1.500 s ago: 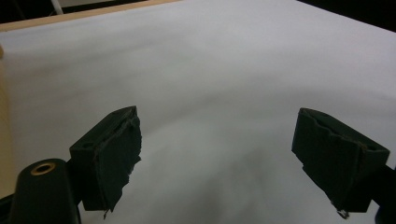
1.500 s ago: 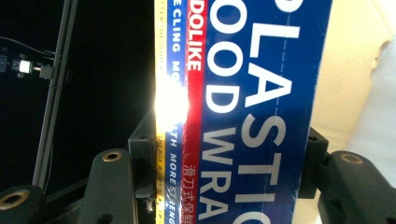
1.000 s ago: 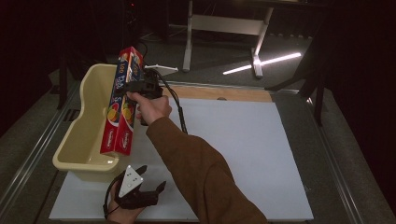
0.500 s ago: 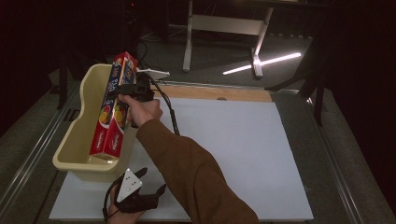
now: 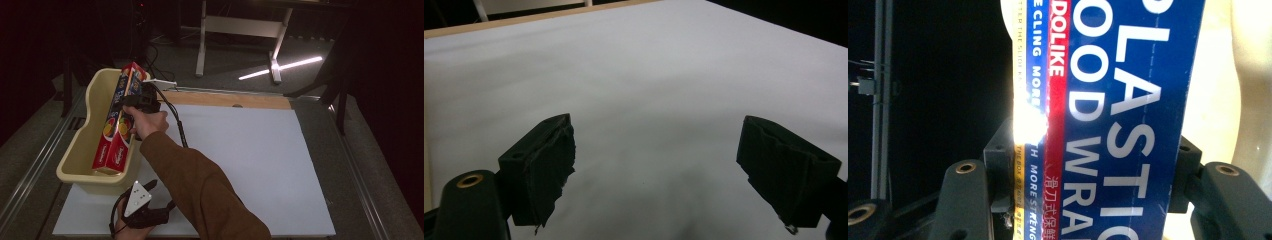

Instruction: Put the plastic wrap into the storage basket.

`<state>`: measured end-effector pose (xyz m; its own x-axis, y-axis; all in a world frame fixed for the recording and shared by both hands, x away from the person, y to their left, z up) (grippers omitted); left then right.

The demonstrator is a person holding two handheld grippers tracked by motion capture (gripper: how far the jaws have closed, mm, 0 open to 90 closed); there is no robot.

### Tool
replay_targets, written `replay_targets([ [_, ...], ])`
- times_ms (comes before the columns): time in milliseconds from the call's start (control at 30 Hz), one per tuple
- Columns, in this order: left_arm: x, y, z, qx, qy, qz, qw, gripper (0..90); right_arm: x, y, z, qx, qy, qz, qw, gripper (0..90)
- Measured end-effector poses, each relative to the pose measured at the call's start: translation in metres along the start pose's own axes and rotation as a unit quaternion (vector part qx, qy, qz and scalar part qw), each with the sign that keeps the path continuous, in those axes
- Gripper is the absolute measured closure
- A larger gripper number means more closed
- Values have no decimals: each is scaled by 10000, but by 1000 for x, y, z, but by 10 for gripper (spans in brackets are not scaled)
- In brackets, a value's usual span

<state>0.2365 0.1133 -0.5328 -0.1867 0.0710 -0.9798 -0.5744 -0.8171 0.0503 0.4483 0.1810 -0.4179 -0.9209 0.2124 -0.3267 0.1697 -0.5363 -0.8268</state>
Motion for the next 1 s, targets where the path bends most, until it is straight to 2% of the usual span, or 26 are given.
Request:
replay_targets([
  [133,0,-1,0,-1,11,20,10000,155,2,4,-5,52,-64,-107,9999,406],
  [533,0,-1,1,-10,13,31,10000,155,5,7,-10,185,-143,-101,9997,394],
  [767,-1,-1,1,-10,20,40,10000,155,6,9,-9,418,-226,87,9988,352],
  [900,0,-1,0,-7,21,45,10000,155,7,14,-9,629,-297,151,9975,364],
  [967,-1,-1,0,-13,19,31,10000,155,5,12,-6,534,-213,116,9983,389],
  [1000,0,-1,0,-9,12,22,10000,155,3,9,-4,533,-142,194,9983,394],
])
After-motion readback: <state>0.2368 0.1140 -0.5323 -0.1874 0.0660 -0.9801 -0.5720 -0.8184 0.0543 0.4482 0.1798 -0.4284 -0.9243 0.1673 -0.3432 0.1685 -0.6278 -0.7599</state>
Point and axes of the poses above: each handheld gripper's, and its own axes: z roughly backward along the jaws, x roughly out of its underside, y roughly to its right, the point moved 7 cm from there along -z, roughly forward along the jaws, and after that the axes turned 14 degrees about y, right-handed, at the moved point
